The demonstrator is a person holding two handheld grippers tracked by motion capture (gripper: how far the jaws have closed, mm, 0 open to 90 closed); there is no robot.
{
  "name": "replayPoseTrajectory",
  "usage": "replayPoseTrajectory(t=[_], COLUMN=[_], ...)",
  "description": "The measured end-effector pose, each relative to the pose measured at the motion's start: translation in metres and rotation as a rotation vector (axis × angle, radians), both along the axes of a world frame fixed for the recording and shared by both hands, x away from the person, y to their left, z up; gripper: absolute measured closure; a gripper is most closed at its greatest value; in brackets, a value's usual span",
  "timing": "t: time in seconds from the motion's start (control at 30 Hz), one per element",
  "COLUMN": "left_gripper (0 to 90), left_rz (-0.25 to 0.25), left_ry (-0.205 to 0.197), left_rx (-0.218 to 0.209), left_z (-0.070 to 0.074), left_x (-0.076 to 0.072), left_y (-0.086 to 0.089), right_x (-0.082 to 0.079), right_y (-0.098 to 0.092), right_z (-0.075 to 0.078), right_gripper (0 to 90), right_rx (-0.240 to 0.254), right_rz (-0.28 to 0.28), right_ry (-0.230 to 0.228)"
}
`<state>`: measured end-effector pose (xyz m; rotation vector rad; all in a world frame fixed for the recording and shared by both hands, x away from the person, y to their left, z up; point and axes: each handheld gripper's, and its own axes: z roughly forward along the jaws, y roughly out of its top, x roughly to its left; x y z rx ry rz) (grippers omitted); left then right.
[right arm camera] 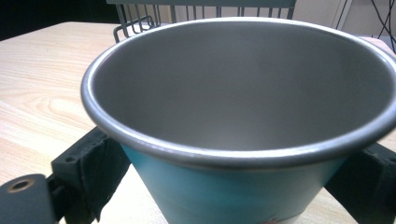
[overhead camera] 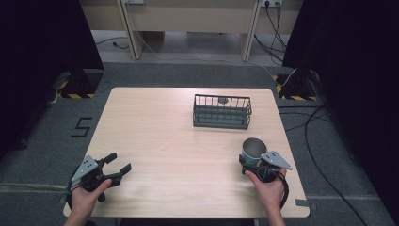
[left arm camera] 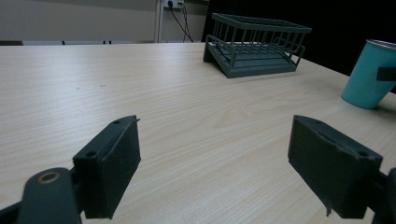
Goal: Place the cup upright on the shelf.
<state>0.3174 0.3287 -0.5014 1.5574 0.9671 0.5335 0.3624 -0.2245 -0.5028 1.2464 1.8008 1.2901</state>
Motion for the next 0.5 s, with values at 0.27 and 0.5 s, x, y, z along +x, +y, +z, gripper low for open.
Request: replayPoseTrajectory(t=[0.27,0.5], left_gripper=[16.3,16.3], left_rz=[-0.002,-0.003], left_ry=[0.000,0.000], left_rx=[-0.001,-0.001], left_z=[0.0000,0.0001], left_x=[0.0000,0.0000], left_y=[-0.0004,-0.0005], right_x=[0.0001,-0.0002], right_y=[-0.0002,0.0006], right_z=[-0.0002,-0.0006], right_gripper=[15.2,16.8], right_rx=[-0.004,-0.001], right_rz=[0.000,0.001], right_ry=[-0.017,-0.020])
